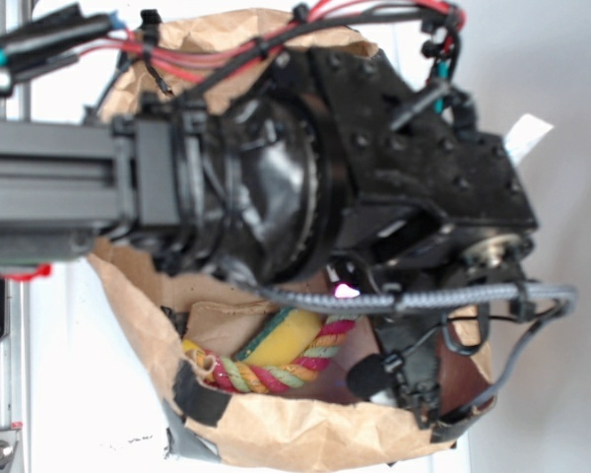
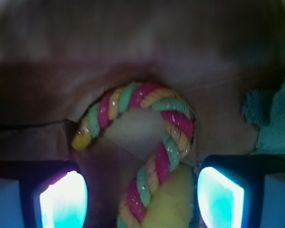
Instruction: Grab the multicolored rope.
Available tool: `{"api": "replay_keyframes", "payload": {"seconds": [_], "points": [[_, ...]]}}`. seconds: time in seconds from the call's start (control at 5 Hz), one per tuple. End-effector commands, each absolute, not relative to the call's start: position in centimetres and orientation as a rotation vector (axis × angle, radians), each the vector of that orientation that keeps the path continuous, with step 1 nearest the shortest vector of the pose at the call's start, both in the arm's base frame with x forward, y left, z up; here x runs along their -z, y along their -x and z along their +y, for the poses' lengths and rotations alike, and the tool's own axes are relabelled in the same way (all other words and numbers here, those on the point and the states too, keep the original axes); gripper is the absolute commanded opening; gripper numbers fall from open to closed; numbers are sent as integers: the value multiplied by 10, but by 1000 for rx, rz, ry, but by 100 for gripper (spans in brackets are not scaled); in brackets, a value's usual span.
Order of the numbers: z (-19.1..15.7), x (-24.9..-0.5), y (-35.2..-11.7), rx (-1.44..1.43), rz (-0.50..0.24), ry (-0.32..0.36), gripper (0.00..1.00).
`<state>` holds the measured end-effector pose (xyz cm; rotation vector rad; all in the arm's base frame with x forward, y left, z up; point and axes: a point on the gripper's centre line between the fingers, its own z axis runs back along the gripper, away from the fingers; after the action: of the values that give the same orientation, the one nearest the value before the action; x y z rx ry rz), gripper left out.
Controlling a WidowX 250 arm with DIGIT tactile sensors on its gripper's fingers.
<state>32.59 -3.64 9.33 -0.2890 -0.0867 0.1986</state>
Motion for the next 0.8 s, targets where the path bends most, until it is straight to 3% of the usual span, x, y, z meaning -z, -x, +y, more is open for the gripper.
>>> {"api": "replay_keyframes", "payload": {"seconds": [0.0,0.2,0.6], "points": [[-16,-81,-344,-244,-152,180,100],[-17,-65,-345,-218,-157,130,100],[-30,-61,-337,-244,-79,176,100]]}}
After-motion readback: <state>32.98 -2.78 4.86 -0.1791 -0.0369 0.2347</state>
